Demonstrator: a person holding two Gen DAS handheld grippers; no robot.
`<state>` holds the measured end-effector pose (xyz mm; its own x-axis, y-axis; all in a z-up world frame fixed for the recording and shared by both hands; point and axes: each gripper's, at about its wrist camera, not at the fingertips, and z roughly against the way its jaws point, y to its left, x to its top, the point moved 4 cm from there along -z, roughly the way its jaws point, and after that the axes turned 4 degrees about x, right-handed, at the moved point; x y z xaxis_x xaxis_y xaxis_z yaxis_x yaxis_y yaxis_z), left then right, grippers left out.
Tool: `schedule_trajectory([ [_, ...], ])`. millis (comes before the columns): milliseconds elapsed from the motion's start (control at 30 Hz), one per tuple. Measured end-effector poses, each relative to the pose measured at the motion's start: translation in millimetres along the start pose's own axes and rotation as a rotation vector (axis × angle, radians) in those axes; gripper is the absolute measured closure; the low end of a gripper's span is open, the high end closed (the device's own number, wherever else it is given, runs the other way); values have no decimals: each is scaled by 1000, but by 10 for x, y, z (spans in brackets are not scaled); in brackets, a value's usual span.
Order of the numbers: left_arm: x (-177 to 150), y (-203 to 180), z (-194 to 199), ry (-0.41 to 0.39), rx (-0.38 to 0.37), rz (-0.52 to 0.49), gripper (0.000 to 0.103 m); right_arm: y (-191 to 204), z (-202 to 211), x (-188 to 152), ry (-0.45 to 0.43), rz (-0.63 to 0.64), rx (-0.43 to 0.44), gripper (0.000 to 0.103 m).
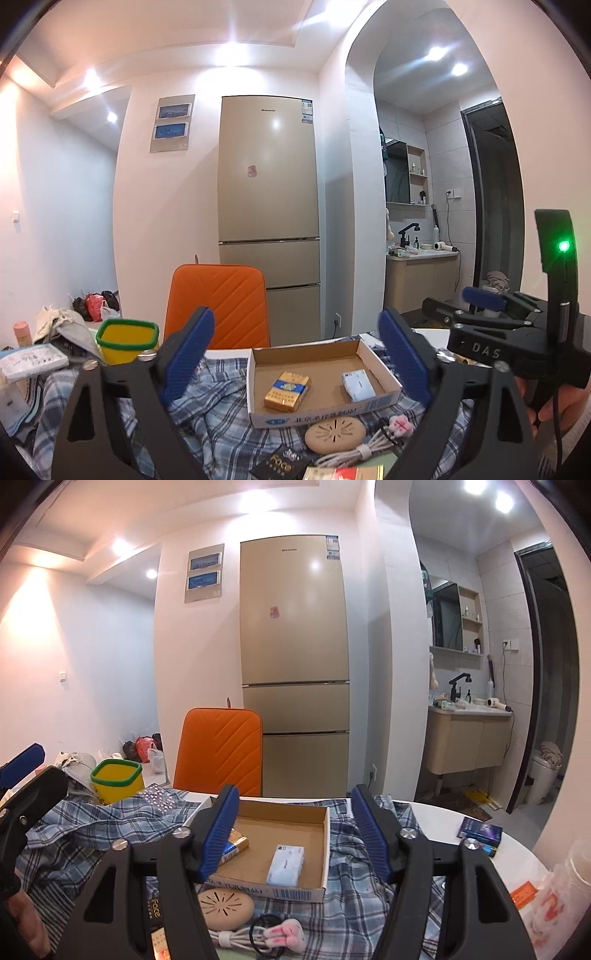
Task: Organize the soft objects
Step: 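Withdraw both tools from the box back over the shirt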
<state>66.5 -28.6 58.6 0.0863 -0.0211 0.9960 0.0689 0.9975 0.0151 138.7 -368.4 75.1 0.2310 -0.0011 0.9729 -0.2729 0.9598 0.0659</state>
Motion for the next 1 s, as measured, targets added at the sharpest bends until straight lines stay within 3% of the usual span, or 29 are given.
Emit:
schedule_trajectory([
  [33, -35, 4, 19, -1, 5, 1, 0, -6, 45, -17, -8, 3, -6, 30],
  [133, -130, 2, 52, -7, 21, -9, 0, -41, 128, -62, -28, -3, -16, 16],
  [300, -324, 7, 19, 17, 26, -26, 0, -125, 202, -176, -35, -35, -20, 8],
  [333, -374, 20, 21, 16, 24, -18, 0, -142, 208, -225, -33, -39, -19, 1],
  [633, -624, 100, -15, 64, 16, 4, 0, -140, 124, -536, -9, -23, -41, 0],
  [1000, -642, 144, -31, 94, 15, 25, 0, -167, 55, -579, 15, -34, -35, 0],
])
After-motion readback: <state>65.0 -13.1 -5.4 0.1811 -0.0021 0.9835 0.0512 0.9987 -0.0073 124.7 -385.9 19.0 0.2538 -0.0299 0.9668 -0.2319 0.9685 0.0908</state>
